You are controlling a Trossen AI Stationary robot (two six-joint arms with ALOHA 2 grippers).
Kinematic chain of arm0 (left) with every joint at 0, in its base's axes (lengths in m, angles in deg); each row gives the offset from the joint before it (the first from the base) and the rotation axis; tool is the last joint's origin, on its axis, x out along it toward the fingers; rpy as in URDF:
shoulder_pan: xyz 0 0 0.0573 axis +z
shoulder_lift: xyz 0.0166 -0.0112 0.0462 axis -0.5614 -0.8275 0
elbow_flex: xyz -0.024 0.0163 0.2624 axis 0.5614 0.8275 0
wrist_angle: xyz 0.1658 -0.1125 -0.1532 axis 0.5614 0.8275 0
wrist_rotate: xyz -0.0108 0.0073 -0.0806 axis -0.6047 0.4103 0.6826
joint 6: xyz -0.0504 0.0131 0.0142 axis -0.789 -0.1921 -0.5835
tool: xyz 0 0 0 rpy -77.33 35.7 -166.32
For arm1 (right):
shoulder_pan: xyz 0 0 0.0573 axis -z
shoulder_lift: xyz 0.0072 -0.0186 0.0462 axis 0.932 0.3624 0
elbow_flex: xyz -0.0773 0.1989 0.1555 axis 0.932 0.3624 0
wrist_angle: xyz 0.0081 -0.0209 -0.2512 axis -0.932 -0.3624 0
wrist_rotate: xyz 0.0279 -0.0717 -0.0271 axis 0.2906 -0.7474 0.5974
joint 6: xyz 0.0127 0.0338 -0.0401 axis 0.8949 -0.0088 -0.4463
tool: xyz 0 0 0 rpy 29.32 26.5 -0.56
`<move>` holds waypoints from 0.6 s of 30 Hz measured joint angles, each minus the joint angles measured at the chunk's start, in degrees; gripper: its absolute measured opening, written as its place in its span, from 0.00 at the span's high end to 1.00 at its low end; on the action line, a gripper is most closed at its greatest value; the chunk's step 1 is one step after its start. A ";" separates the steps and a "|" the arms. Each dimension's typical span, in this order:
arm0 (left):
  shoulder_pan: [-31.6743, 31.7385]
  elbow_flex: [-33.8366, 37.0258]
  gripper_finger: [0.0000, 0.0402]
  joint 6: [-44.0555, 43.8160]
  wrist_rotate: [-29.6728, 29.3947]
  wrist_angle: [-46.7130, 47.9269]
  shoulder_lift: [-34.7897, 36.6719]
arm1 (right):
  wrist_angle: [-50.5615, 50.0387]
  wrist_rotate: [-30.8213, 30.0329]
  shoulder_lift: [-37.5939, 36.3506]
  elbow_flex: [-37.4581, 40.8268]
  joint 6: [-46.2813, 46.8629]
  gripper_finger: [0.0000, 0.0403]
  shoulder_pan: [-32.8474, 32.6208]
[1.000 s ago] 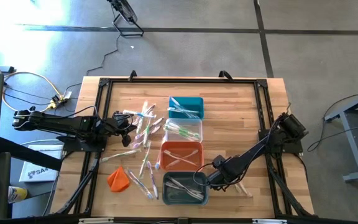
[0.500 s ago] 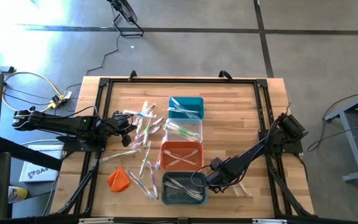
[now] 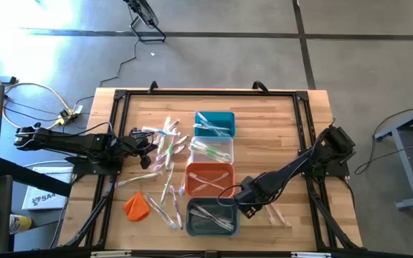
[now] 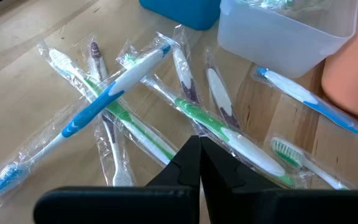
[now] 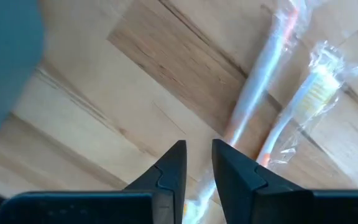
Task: Pick & Place Toothbrushes
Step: Put the orange toothbrush into the orange bin
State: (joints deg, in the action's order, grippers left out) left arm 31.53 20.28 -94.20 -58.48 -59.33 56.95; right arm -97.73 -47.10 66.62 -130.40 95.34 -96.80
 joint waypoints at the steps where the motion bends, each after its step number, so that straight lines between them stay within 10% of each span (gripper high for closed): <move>1: 0.01 0.00 1.00 0.01 0.00 0.01 -0.01 | -0.42 -0.11 -0.44 0.00 -0.22 0.83 0.24; 18: 0.00 0.00 1.00 0.01 0.00 0.14 -0.01 | -4.65 -2.06 -0.81 -0.04 0.32 0.83 0.91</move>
State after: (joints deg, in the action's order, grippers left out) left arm 31.53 20.28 -94.19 -58.48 -59.18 56.94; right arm -102.38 -49.17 65.81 -130.44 95.66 -95.89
